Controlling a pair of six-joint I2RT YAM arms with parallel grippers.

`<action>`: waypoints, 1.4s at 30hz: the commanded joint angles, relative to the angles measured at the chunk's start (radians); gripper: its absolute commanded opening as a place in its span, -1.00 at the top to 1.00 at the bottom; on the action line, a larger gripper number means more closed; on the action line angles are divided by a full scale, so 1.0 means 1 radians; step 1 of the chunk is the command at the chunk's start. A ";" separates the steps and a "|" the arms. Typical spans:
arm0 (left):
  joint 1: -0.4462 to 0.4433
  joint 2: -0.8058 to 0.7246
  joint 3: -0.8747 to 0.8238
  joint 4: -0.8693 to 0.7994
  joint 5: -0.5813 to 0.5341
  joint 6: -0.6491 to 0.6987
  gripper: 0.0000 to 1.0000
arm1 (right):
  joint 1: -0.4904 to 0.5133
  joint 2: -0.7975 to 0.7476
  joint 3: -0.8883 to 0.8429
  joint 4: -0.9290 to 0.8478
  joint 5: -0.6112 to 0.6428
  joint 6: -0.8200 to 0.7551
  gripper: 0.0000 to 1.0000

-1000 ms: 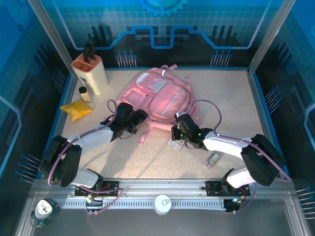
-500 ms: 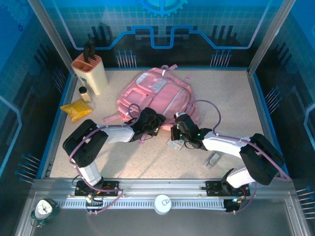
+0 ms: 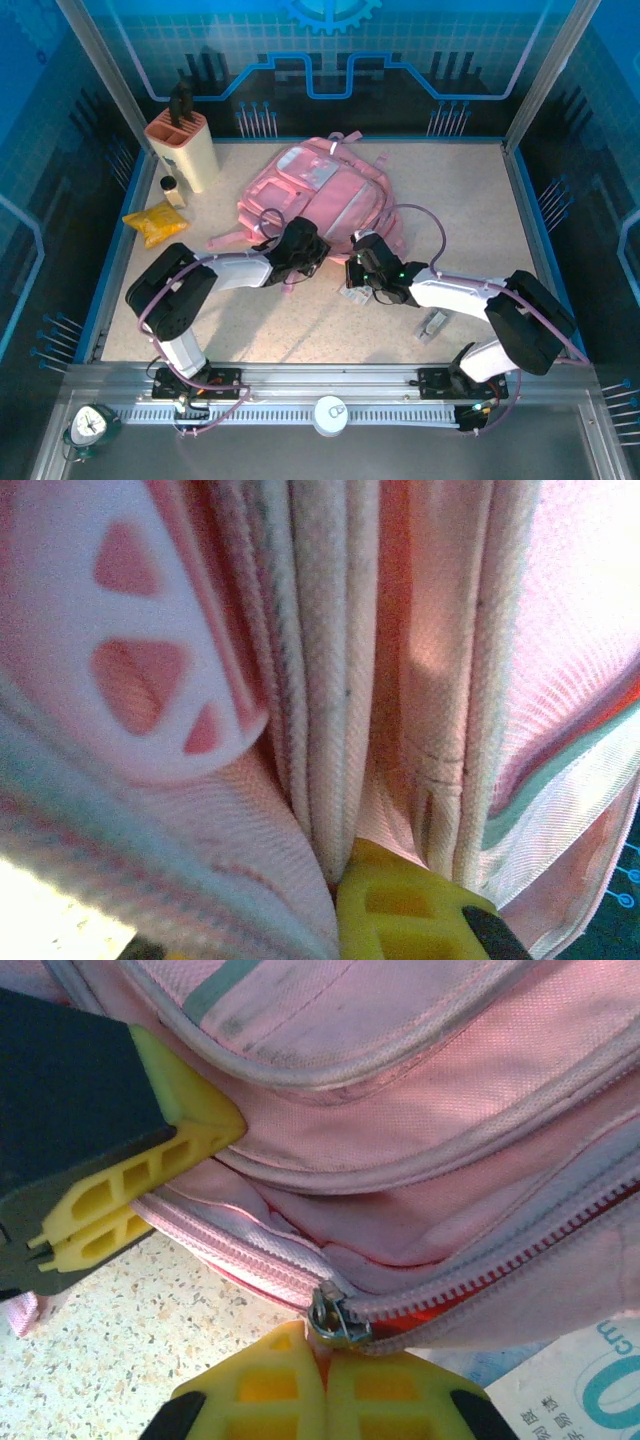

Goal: Pack the student bag

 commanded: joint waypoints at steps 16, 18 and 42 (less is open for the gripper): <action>0.260 -0.165 0.046 -0.223 0.050 0.319 1.00 | -0.125 -0.189 -0.026 -0.247 0.072 -0.051 1.00; 0.269 -0.169 0.047 -0.210 0.073 0.322 1.00 | -0.125 -0.198 -0.028 -0.233 0.027 -0.080 1.00; 0.091 -0.203 0.017 -0.082 0.034 0.236 1.00 | 0.037 0.156 0.471 -0.411 -0.002 -0.131 -0.30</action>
